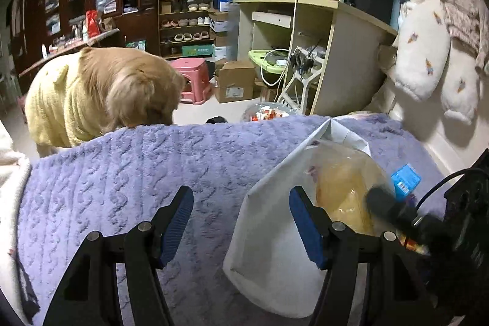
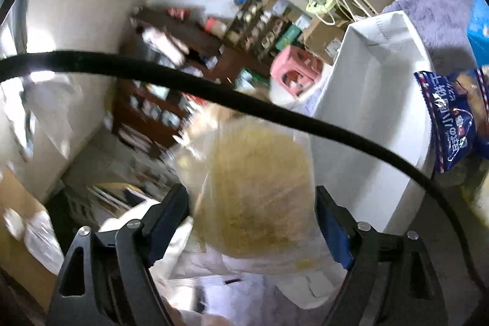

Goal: Organize objects

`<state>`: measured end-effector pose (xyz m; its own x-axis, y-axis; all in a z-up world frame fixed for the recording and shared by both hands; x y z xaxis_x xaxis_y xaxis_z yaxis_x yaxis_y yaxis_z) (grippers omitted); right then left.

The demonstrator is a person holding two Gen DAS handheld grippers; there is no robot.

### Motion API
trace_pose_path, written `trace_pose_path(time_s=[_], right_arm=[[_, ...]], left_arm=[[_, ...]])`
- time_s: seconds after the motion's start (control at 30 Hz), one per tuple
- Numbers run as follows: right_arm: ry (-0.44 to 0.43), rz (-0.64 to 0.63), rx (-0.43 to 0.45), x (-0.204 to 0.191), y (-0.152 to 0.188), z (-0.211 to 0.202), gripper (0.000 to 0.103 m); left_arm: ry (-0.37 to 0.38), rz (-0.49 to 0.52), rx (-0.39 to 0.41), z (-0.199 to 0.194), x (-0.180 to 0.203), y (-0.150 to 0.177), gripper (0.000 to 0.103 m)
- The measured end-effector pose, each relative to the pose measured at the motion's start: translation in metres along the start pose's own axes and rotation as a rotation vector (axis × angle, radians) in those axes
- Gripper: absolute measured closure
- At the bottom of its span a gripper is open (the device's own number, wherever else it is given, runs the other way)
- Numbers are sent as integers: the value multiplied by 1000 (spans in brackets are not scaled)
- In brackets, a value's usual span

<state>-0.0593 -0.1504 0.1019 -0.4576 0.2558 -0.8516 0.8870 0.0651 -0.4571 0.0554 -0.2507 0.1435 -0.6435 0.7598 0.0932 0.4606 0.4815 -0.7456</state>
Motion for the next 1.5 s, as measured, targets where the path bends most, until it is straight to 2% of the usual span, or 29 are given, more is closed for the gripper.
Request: trace_pose_path(time_s=[0.07,0.17,0.23,0.33,0.43,0.57,0.6,0.67,0.7,0.77,0.83,0.93,0.97,1.1,1.17,1.27,1.33,1.4,1.47,1.5], right_arm=[[-22,49,79,7,-10,-11,14],[-46,50,140,7,-16,-23,14],[-42,29,148,1,-18,-25,14],[5,-71,168,-15,-16,-41,14],[143,-184,209,-19,-21,-66,15],[386,-297,268,-12,-19,-117,16],[469,-321,279,-7,-18,-132,17],[605,-352,285,9,-15,-159,18],[644,-354,291,15,-12,-171,19],[709,-340,310,33,-7,-193,19],[748,-324,273,58,1,-201,19],[750,-279,149,88,6,-196,33],[767,-280,104,98,7,-195,33],[801,-376,43,100,14,-190,33],[852,-436,-9,103,20,-187,35],[942,-522,-66,117,23,-189,37],[1003,-547,-78,126,21,-197,37],[1084,-579,-51,132,14,-210,37],[1129,-614,27,132,2,-221,37],[1121,-621,69,132,-2,-222,37]], left_arm=[[9,18,0,0,7,1,39],[79,43,-14,1,25,6,39],[174,54,-48,6,43,11,39],[291,89,-105,13,72,21,39],[363,131,-144,18,101,32,39],[421,196,-169,19,138,48,39],[428,215,-171,19,146,53,39],[449,264,-179,20,167,66,45],[465,286,-188,21,180,74,51],[502,314,-195,18,199,87,52],[540,367,-235,20,222,110,56],[503,407,-259,36,236,131,56],[499,418,-274,42,241,140,56],[500,461,-328,58,257,167,56],[491,496,-340,63,263,179,56],[436,544,-360,72,262,190,56],[430,540,-361,73,260,189,56],[429,517,-347,71,255,183,56],[424,492,-330,72,251,175,56],[422,481,-325,73,249,172,56]])
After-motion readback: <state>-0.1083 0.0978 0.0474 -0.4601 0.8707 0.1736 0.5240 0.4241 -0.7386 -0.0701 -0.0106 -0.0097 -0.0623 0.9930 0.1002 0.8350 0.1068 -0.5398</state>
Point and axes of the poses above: each gripper's, at about its wrist camera, not at the fingertips, and z roughly the way its jaws point, x to its right, y to its underside, the point moved 10 cm from there along z, roughly the way its jaws point, and after that the axes turned 3 degrees about -z, right-handed, at the moved point
